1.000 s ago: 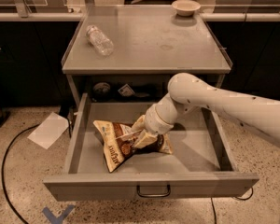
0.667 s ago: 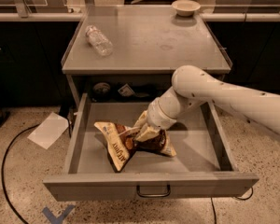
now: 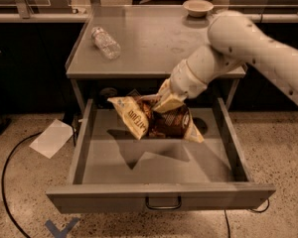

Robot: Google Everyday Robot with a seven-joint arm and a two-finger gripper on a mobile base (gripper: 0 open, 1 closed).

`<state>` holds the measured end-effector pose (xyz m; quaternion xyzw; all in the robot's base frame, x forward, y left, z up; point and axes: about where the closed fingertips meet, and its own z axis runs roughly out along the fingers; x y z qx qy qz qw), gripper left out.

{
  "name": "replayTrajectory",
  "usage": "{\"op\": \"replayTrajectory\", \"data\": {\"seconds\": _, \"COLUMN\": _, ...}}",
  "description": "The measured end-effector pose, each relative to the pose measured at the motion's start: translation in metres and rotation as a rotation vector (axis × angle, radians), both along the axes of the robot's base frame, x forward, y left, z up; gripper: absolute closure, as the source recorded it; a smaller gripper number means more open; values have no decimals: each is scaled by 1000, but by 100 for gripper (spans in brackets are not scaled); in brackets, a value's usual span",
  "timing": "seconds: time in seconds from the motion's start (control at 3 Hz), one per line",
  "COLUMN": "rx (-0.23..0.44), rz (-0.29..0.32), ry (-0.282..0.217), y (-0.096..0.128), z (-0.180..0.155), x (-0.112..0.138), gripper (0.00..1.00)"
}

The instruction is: Pick brown chip bag from top drawer and place on counter

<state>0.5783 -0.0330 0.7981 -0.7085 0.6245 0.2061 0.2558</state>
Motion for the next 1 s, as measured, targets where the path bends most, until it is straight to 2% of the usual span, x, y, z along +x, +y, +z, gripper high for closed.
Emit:
{"op": "replayTrajectory", "data": {"seconds": 0.33, "rx": 4, "rz": 32, "ry": 12, "y": -8, "z": 57, "x": 12, "gripper": 100}}
{"op": "replayTrajectory", "data": {"seconds": 0.67, "rx": 9, "rz": 77, "ry": 102, "y": -7, "z": 76, "x": 28, "gripper": 100}}
{"op": "replayTrajectory", "data": {"seconds": 1.0, "rx": 19, "rz": 62, "ry": 153, "y": -8, "z": 86, "x": 55, "gripper": 100}}
